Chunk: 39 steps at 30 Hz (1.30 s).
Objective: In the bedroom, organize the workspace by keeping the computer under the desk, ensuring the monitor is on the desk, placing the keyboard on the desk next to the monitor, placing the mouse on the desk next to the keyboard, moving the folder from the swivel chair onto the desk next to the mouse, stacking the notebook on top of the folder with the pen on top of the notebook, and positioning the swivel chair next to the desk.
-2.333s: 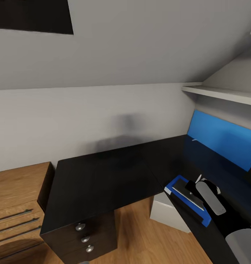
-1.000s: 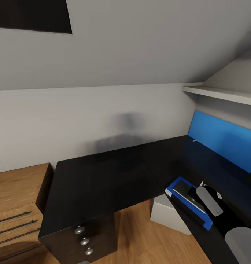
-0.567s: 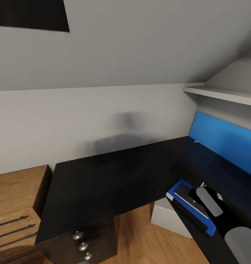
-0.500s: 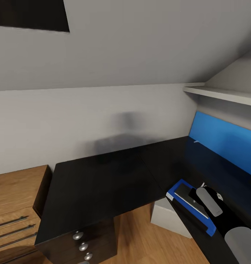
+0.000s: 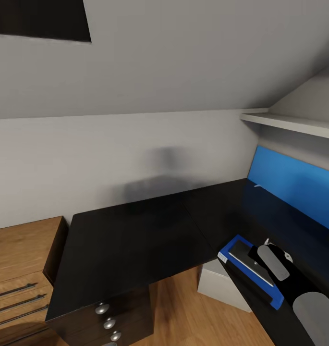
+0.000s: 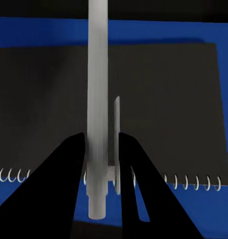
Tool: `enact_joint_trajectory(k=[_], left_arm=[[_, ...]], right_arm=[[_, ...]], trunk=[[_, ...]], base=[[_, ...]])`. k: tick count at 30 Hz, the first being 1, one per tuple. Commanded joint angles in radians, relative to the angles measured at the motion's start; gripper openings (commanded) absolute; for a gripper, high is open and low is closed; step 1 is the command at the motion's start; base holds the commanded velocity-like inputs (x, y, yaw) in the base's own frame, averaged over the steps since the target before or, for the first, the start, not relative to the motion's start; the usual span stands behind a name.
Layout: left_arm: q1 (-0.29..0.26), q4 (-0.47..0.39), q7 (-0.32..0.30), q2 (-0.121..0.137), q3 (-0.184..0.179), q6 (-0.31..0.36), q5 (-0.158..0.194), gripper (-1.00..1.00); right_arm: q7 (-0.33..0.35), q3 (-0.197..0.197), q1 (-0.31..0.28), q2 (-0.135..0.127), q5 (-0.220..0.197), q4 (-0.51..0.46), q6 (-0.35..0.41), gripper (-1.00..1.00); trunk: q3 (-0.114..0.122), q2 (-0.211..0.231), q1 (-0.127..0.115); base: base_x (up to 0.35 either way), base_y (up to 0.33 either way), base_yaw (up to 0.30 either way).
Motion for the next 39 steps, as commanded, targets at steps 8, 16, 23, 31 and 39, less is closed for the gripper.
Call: enact_joint_trajectory(k=[8, 16, 23, 31, 39], left_arm=[[0.0, -0.003, 0.008, 0.001, -0.003, 0.004, 0.009, 1.0], [0.0, -0.002, 0.007, 0.001, -0.003, 0.004, 0.009, 1.0], [0.0, -0.002, 0.007, 0.0, -0.003, 0.004, 0.009, 1.0], [0.0, -0.002, 0.006, 0.0, -0.003, 0.004, 0.009, 1.0], [0.0, -0.003, 0.007, 0.0, -0.003, 0.004, 0.009, 1.0]], right_arm=[[0.024, 0.005, -0.004, -0.001, 0.011, 0.017, -0.022, -1.0], [0.026, 0.005, -0.009, 0.0, 0.013, 0.045, -0.03, -1.0], [0.036, 0.006, -0.018, 0.002, 0.014, 0.087, -0.056, -1.0], [0.094, 0.008, -0.044, 0.004, 0.034, 0.159, -0.074, -1.0], [0.102, 0.008, -0.054, 0.01, 0.048, 0.192, -0.11, -1.0]], trunk=[[-0.001, -0.001, 0.0], [-0.001, -0.001, 0.0], [-0.001, -0.001, 0.0], [-0.001, -0.001, 0.0], [-0.001, -0.001, 0.0]], base=[[0.003, 0.0, 0.0], [0.048, 0.0, 0.0], [0.01, 0.0, 0.0], [0.001, 0.0, 0.0], [0.0, 0.0, 0.0]])
